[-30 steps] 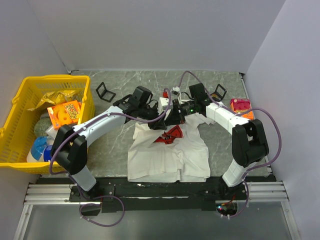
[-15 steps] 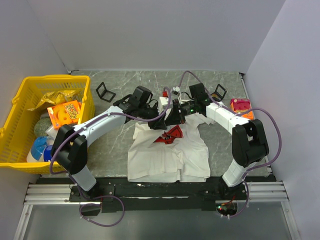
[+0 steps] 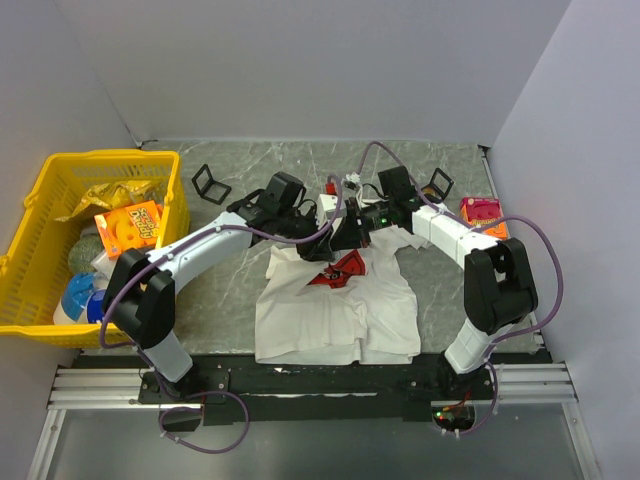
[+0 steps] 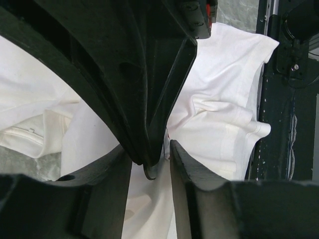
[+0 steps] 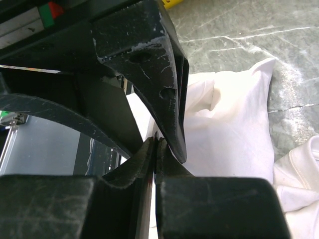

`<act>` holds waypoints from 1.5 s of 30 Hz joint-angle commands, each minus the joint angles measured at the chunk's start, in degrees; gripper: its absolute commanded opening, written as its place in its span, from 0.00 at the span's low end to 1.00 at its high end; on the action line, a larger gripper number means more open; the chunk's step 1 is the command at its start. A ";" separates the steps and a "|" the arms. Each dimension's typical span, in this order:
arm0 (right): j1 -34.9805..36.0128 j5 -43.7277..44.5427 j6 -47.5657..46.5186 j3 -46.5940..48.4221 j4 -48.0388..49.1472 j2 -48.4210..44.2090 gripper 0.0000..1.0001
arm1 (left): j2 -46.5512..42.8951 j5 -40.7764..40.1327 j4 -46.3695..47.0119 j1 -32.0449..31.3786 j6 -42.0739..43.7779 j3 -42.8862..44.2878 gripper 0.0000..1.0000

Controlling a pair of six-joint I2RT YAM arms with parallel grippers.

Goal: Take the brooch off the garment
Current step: Open the brooch on the clothes.

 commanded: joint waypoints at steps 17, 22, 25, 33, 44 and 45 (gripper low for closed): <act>0.36 -1.30 -0.09 1.52 1.42 -1.72 0.00 | -0.37 2.23 0.76 -0.12 1.26 0.62 0.16; 0.36 -1.39 -0.44 1.69 0.98 -1.46 0.00 | -0.28 1.61 0.50 -0.03 1.18 0.89 0.15; 0.36 -1.30 -0.53 1.69 0.89 -1.37 0.00 | -0.63 1.61 0.41 -0.12 1.53 0.98 0.15; 0.71 0.10 2.45 -0.59 5.71 -2.42 0.00 | -1.25 -0.84 5.77 0.85 -6.28 -0.52 0.09; 1.06 1.25 4.48 -0.77 7.57 -2.33 0.00 | -4.14 -10.51 11.83 0.76 -9.46 -4.81 0.21; 1.06 1.16 4.74 -0.68 7.66 -2.25 0.00 | -4.67 -10.95 12.27 0.76 -9.11 -5.00 0.24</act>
